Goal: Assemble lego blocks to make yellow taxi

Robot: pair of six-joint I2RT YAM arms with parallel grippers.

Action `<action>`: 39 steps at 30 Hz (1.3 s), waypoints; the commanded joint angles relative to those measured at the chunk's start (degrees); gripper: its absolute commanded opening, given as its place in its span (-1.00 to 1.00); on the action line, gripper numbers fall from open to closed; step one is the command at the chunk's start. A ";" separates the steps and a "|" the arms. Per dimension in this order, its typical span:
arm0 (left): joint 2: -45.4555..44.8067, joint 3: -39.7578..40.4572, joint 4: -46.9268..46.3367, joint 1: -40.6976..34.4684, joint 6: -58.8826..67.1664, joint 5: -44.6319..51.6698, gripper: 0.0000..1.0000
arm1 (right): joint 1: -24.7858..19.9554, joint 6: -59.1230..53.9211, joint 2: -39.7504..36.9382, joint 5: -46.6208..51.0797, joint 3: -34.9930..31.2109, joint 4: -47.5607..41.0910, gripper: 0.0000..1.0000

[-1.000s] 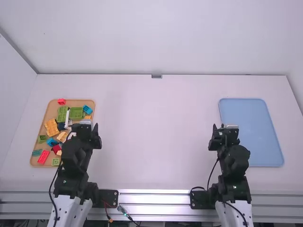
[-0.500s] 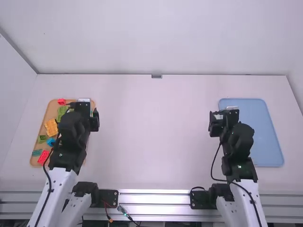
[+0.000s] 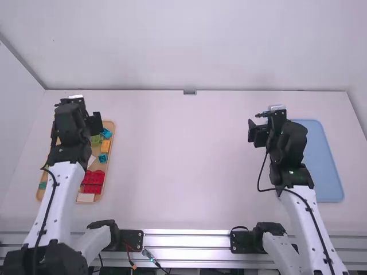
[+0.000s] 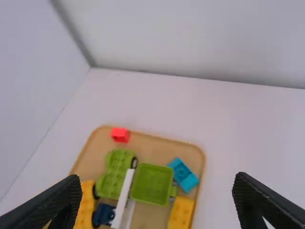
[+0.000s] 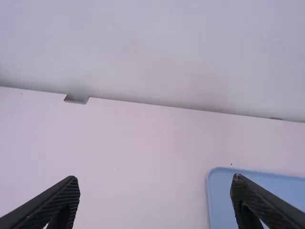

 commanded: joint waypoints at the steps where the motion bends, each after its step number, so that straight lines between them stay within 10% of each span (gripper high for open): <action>1: 4.11 3.13 -1.49 5.40 -3.36 -0.89 0.75 | -0.30 -0.56 2.29 -0.58 3.58 0.78 0.75; 17: 43.48 34.15 -32.87 29.79 0.52 11.89 0.95 | -0.74 -1.59 10.05 -1.51 9.26 4.37 0.98; 39: 50.40 26.58 -26.12 29.86 11.08 11.93 0.52 | -0.70 -1.60 10.05 -1.49 9.27 4.46 0.98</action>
